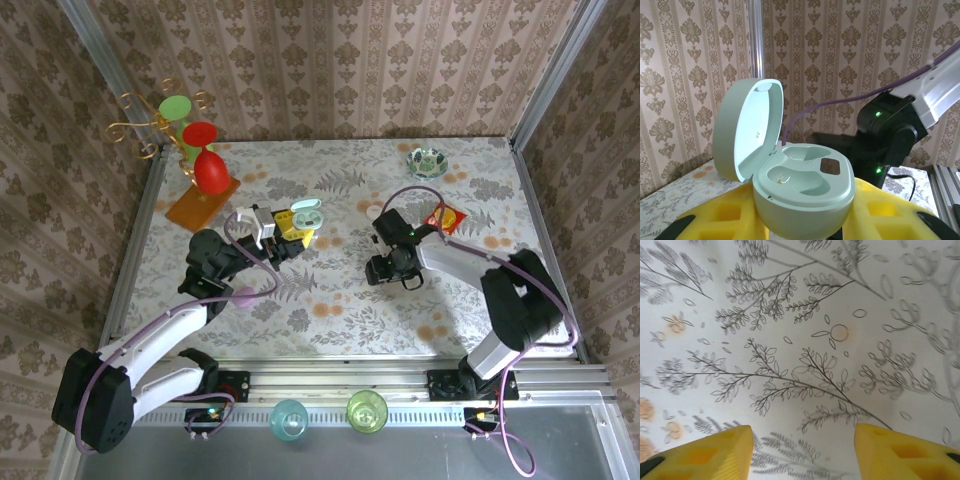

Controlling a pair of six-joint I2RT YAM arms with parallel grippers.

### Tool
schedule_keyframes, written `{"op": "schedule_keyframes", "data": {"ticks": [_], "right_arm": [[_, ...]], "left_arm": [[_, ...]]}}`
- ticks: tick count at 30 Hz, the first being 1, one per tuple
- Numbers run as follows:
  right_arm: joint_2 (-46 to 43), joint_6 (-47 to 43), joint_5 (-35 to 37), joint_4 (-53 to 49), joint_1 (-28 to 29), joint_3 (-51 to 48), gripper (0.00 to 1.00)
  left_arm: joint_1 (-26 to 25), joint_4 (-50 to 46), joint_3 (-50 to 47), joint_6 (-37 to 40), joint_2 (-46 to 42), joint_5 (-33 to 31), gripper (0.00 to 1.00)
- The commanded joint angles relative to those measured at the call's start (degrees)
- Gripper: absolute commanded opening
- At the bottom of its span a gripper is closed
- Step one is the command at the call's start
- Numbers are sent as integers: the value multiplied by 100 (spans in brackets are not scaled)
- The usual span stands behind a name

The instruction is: Insert the wireless bluetooth earbuds into the charging case

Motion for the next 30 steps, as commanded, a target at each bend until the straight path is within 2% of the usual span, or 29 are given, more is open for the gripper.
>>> {"op": "schedule_keyframes", "data": {"ticks": [1,5,10,18,30], "right_arm": [[-564,424,185,290,57,-232,61],[-713,1092,-250,1061,102,-512,60],[-11,1652,-928,1670,232,-35,58],[1135,1966,-982,2051,460,659,57],[1869,1648,-704,1984,251,1238,55]], "left_arm": [[29,39,78,114,-121,105,25],[26,38,69,123,-133,79,25],[26,38,122,134,-104,101,25],[28,-54,139,150,-159,103,25],[26,-245,206,181,-192,95,25]]}}
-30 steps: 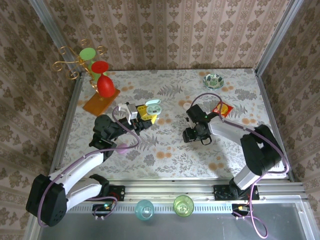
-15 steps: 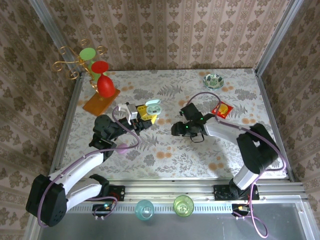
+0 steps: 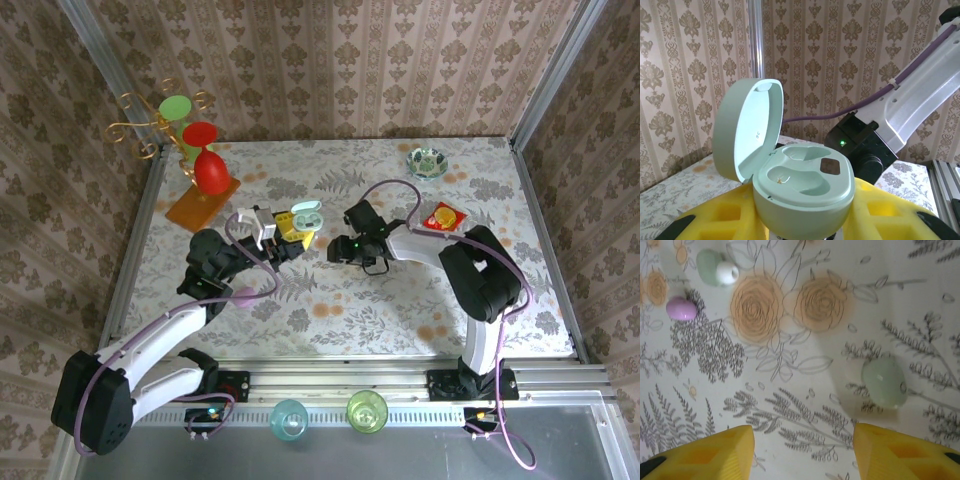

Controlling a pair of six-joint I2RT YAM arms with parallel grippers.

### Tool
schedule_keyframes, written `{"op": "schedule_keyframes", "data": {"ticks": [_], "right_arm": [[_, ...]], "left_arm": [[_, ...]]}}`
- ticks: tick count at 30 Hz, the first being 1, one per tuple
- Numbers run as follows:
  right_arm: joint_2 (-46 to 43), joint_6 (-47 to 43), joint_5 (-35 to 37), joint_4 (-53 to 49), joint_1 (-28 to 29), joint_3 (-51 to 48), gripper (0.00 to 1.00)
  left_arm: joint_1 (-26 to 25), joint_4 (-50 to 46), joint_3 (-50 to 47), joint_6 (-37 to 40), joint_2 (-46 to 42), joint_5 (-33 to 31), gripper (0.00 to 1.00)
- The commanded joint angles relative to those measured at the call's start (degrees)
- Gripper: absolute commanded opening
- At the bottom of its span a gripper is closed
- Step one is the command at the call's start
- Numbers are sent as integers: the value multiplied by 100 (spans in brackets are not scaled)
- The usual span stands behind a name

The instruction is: Insert the wireless bluetooth earbuds into the charging case

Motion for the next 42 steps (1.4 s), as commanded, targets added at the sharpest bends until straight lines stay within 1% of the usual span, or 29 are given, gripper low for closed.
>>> {"op": "schedule_keyframes", "data": {"ticks": [1,10,16,18,24,27,32,35,42], "right_arm": [[210,-217,220,-155,-132,290,54],[542,-700,372,-608,-383,884,56],[834,-947,417,-808,-410,1309,56],[842,-1083,614,-1007,-394,1413,56],[684,-1467,1516,-1685,-225,1611,55],[751,-1659,1994,-1957,-41,1747,53],[1098,-1852,2556,-2490,172,2149,43],[1297,-1973,2869,-2765,286,2446,40],[1648,-2180,3103,-3152,418,2865,33]], "left_arm": [[26,4,199,90,-153,105,24],[26,-180,164,154,-311,13,24],[26,-183,164,146,-322,13,24],[26,-191,164,146,-333,11,24],[26,-173,163,169,-392,-26,24],[26,-191,171,199,-427,-27,24],[26,-218,183,224,-424,0,24],[26,-227,156,214,-442,-1,24],[26,-227,116,207,-498,-32,24]]}}
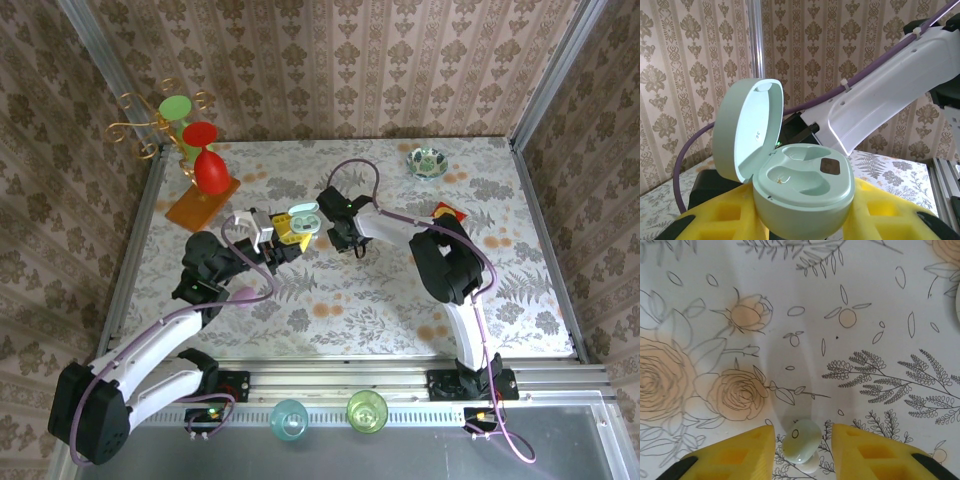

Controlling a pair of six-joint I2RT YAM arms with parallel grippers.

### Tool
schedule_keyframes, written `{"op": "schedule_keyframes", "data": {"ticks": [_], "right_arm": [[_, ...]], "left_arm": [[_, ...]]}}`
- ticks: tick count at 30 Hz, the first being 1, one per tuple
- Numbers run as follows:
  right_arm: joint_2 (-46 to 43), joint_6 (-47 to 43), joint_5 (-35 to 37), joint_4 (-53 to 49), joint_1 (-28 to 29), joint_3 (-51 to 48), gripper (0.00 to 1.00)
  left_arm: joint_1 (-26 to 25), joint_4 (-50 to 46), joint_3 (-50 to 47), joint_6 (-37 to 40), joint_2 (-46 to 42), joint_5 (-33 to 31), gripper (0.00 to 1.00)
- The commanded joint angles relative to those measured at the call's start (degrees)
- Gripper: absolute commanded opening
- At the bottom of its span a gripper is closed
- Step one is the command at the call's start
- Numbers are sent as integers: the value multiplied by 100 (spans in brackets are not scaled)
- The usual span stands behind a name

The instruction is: Insert the wireless bluetooth earbuds into the charging case

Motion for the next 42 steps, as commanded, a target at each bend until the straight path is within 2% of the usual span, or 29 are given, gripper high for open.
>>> {"op": "schedule_keyframes", "data": {"ticks": [1,8,13,21,28,32,35,39,42], "right_arm": [[198,-183,395,-457,51,253,31],[301,-355,457,-642,54,360,23],[65,-427,337,-681,34,243,22],[-892,-846,-731,-313,-24,-1012,22],[-1421,-1370,-906,-516,-30,-1839,24],[-1291,-1675,-706,-635,-50,-1831,26],[-1319,-1613,-466,-720,-41,-1712,36],[-1438,-977,90,-722,24,-1605,44],[-1499,-476,512,-739,129,-1621,45]], "left_arm": [[26,121,113,77,-147,-11,24],[26,109,102,87,-171,-15,24],[26,91,98,80,-170,-11,24],[26,99,89,63,-194,13,24],[26,160,41,63,-176,-11,25],[26,238,32,45,-155,-28,25],[27,239,50,34,-150,-11,25],[26,222,67,63,-164,-4,25],[42,120,97,146,-223,-2,25]]}}
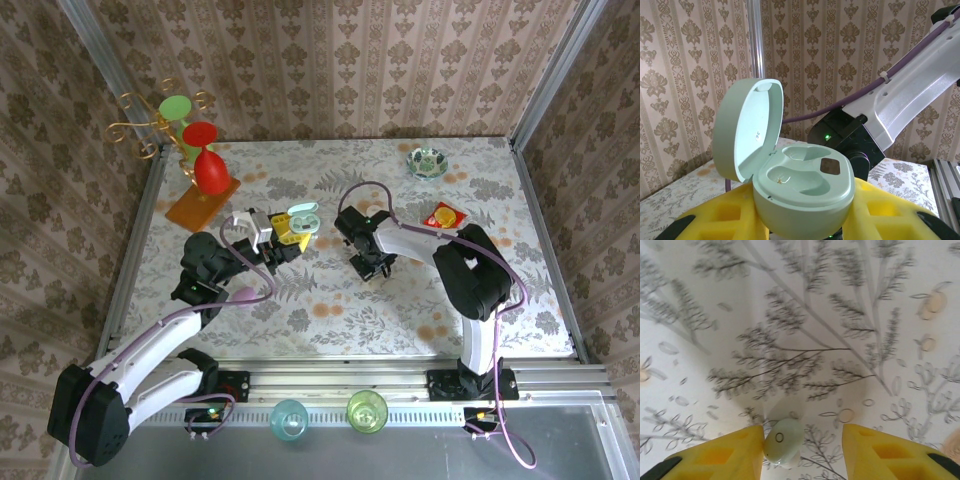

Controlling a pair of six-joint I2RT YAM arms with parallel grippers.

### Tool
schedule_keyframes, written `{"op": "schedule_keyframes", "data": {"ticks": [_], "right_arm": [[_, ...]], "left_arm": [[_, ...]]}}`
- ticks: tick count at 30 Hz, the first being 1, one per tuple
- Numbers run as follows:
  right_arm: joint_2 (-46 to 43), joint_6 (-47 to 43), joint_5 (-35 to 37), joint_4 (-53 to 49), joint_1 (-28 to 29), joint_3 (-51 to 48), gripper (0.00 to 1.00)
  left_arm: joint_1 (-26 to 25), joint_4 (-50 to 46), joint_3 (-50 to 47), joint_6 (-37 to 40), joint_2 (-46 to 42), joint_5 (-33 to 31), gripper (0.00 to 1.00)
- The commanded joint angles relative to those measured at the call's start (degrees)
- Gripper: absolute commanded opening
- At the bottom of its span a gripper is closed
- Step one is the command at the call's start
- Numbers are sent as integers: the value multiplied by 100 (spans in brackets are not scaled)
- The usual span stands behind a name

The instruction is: Insert the wireless bluetooth earbuds into the charging case

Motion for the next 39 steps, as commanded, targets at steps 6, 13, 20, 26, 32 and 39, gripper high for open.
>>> {"op": "schedule_keyframes", "data": {"ticks": [6,13,20,26,32,39], "right_arm": [[-253,1586,1163,-420,360,197,44],[-170,2000,1248,-498,528,276,44],[-26,2140,1180,-686,493,440,42],[417,2647,1238,-1273,493,1044,41],[931,3117,1239,-1825,544,1538,38],[989,3184,1152,-1738,513,1352,35]], "left_arm": [[177,-296,216,327,-348,68,25],[264,-313,240,302,-350,187,25],[281,-293,251,277,-326,216,25],[281,-242,253,240,-302,229,25],[290,-253,301,263,-240,292,25],[290,-133,274,188,-167,328,25]]}}
